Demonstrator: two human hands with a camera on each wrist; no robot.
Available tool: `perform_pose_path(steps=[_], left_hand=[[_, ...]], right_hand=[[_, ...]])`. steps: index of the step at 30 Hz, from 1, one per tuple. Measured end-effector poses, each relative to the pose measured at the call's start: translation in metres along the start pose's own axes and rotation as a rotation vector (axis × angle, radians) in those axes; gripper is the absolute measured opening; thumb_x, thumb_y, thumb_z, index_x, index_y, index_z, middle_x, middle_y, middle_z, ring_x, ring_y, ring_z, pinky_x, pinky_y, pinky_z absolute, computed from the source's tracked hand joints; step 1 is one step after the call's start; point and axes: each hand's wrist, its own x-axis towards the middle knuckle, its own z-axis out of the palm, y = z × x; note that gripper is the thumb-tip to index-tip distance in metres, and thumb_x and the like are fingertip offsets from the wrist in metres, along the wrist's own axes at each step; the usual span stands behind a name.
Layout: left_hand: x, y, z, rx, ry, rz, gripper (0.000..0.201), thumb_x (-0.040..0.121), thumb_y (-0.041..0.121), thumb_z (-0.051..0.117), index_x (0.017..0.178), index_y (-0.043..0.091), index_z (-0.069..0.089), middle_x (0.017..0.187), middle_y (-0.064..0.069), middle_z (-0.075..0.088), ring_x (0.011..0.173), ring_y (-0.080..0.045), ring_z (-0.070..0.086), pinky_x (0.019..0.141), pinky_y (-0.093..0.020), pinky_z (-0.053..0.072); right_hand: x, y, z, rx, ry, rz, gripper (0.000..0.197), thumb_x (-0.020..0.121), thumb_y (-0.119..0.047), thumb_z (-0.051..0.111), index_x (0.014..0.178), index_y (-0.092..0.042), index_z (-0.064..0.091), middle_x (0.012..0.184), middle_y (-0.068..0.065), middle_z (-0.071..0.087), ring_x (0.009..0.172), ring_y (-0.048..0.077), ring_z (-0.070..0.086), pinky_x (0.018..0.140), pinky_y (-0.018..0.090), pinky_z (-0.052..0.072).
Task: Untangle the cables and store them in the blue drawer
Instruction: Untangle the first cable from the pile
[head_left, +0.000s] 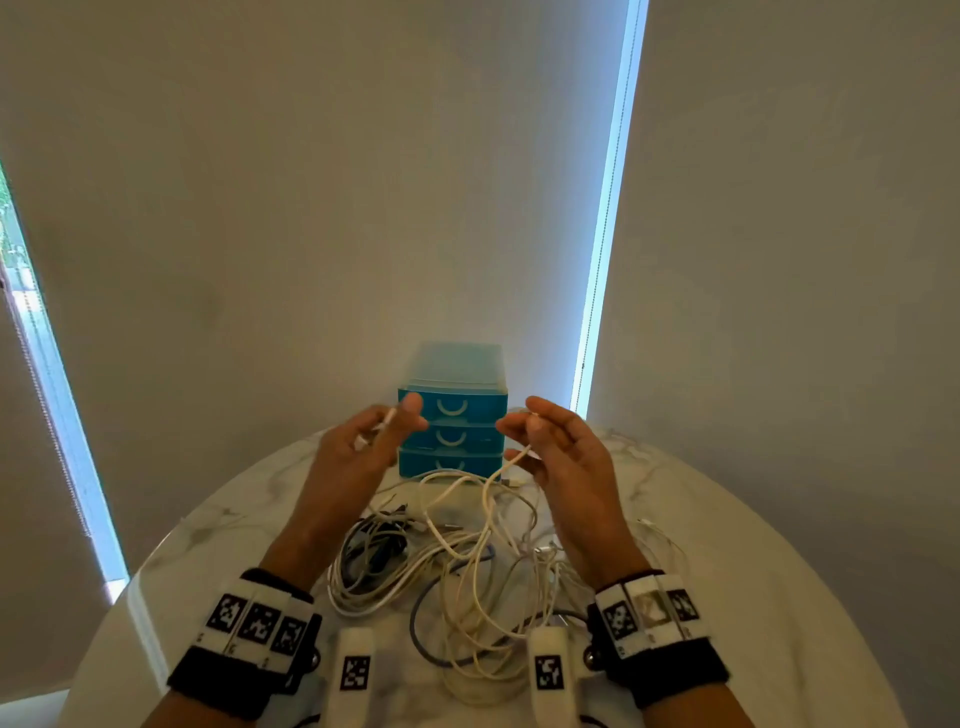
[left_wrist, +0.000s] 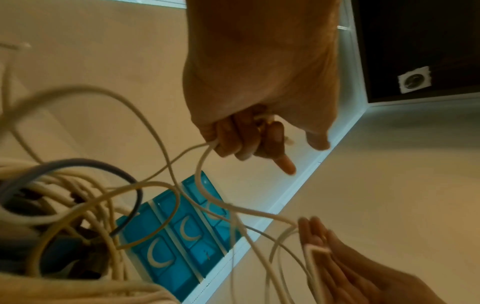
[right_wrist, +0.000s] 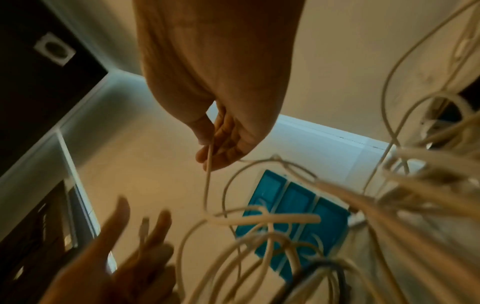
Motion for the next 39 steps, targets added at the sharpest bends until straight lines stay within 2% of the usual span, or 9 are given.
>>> perform_pose_path(steps=[2, 5, 11, 14, 18, 24, 31, 35, 39], left_hand=[[-0.009, 0.008, 0.009, 0.074, -0.159, 0.027, 0.042, 0.095, 0.064, 0.061, 0.096, 0.029, 0.084, 0.087, 0.024, 0.077, 0.080, 0.011, 0.066, 0.077, -0.028, 0.048], [-0.014, 0.005, 0.023, 0.183, -0.305, 0.024, 0.031, 0.088, 0.064, 0.074, 0.091, 0.035, 0.085, 0.090, 0.011, 0.081, 0.086, -0.004, 0.073, 0.082, -0.033, 0.056], [-0.006, -0.014, 0.032, 0.356, -0.115, 0.031, 0.048, 0.076, 0.079, 0.075, 0.094, 0.035, 0.070, 0.091, 0.015, 0.076, 0.086, -0.003, 0.070, 0.077, -0.033, 0.058], [-0.003, -0.015, 0.026, 0.381, -0.138, 0.126, 0.030, 0.095, 0.064, 0.069, 0.089, 0.035, 0.075, 0.080, 0.015, 0.074, 0.077, -0.002, 0.068, 0.073, -0.032, 0.051], [0.003, -0.013, 0.014, 0.284, 0.036, 0.243, 0.025, 0.099, 0.048, 0.074, 0.082, 0.030, 0.076, 0.071, 0.011, 0.070, 0.065, -0.004, 0.061, 0.065, -0.034, 0.047], [0.024, -0.031, -0.016, 0.038, 0.254, 0.135, 0.031, 0.100, 0.047, 0.072, 0.090, 0.018, 0.077, 0.082, -0.008, 0.074, 0.074, -0.021, 0.063, 0.071, -0.041, 0.050], [0.038, -0.044, -0.036, -0.243, 0.490, 0.021, 0.020, 0.103, 0.048, 0.068, 0.099, 0.030, 0.077, 0.091, 0.013, 0.071, 0.085, -0.006, 0.058, 0.084, -0.036, 0.048], [0.037, -0.044, -0.028, -0.284, 0.460, 0.023, 0.021, 0.104, 0.046, 0.068, 0.104, 0.028, 0.078, 0.090, 0.013, 0.070, 0.079, -0.004, 0.056, 0.080, -0.029, 0.048], [0.035, -0.044, -0.030, -0.227, 0.436, 0.028, 0.024, 0.103, 0.048, 0.067, 0.105, 0.028, 0.079, 0.095, 0.010, 0.076, 0.085, -0.006, 0.062, 0.079, -0.029, 0.050]], right_hand=[[-0.004, 0.002, 0.011, -0.041, -0.022, -0.003, 0.028, 0.106, -0.021, 0.065, 0.132, -0.010, 0.063, 0.117, 0.009, 0.081, 0.114, 0.023, 0.077, 0.097, 0.038, 0.063], [-0.008, 0.001, 0.016, -0.010, -0.015, 0.029, 0.031, 0.102, -0.018, 0.071, 0.131, -0.010, 0.064, 0.117, 0.008, 0.081, 0.112, 0.023, 0.078, 0.093, 0.039, 0.065], [-0.007, -0.002, 0.009, 0.063, -0.068, 0.047, 0.029, 0.113, -0.016, 0.049, 0.134, -0.004, 0.064, 0.125, 0.011, 0.079, 0.122, 0.026, 0.074, 0.098, 0.037, 0.063], [-0.004, -0.001, 0.005, -0.004, -0.099, 0.083, 0.028, 0.113, -0.016, 0.049, 0.138, -0.010, 0.062, 0.125, 0.008, 0.080, 0.122, 0.024, 0.074, 0.103, 0.039, 0.061], [-0.005, 0.009, 0.003, -0.106, -0.162, 0.348, 0.031, 0.113, -0.013, 0.050, 0.144, -0.015, 0.050, 0.121, 0.004, 0.081, 0.119, 0.023, 0.075, 0.107, 0.047, 0.058], [-0.007, 0.005, -0.006, -0.203, -0.257, 0.539, 0.021, 0.108, -0.014, 0.062, 0.122, 0.000, 0.071, 0.112, 0.017, 0.082, 0.110, 0.033, 0.079, 0.108, 0.049, 0.058], [-0.015, -0.001, -0.003, -0.579, -0.320, 0.479, 0.019, 0.105, -0.026, 0.069, 0.112, -0.010, 0.076, 0.085, 0.009, 0.082, 0.065, 0.018, 0.072, 0.064, 0.029, 0.060], [-0.014, 0.003, -0.001, -0.623, -0.316, 0.413, 0.015, 0.104, -0.025, 0.072, 0.105, -0.011, 0.078, 0.081, 0.009, 0.080, 0.058, 0.015, 0.068, 0.058, 0.027, 0.055], [0.004, -0.013, -0.003, -0.398, -0.096, 0.241, 0.024, 0.104, -0.029, 0.070, 0.113, -0.008, 0.078, 0.092, 0.014, 0.080, 0.070, 0.024, 0.072, 0.059, 0.029, 0.052]])
